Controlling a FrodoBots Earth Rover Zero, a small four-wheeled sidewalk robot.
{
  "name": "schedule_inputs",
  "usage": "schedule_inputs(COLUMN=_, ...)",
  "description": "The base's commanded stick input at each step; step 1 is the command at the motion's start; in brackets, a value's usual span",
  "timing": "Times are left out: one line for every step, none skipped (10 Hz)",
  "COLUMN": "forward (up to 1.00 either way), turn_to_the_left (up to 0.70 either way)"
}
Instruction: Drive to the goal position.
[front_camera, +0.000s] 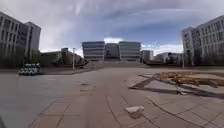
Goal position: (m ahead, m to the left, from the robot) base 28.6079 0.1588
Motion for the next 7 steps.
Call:
schedule_inputs(forward=0.85, turn_to_the_left=0.02)
schedule_inputs(forward=0.85, turn_to_the_left=0.03)
schedule_inputs(forward=0.85, turn_to_the_left=0.03)
schedule_inputs(forward=0.85, turn_to_the_left=0.03)
schedule_inputs(forward=0.85, turn_to_the_left=0.03)
schedule_inputs(forward=0.85, turn_to_the_left=0.03)
schedule_inputs(forward=0.85, turn_to_the_left=0.08)
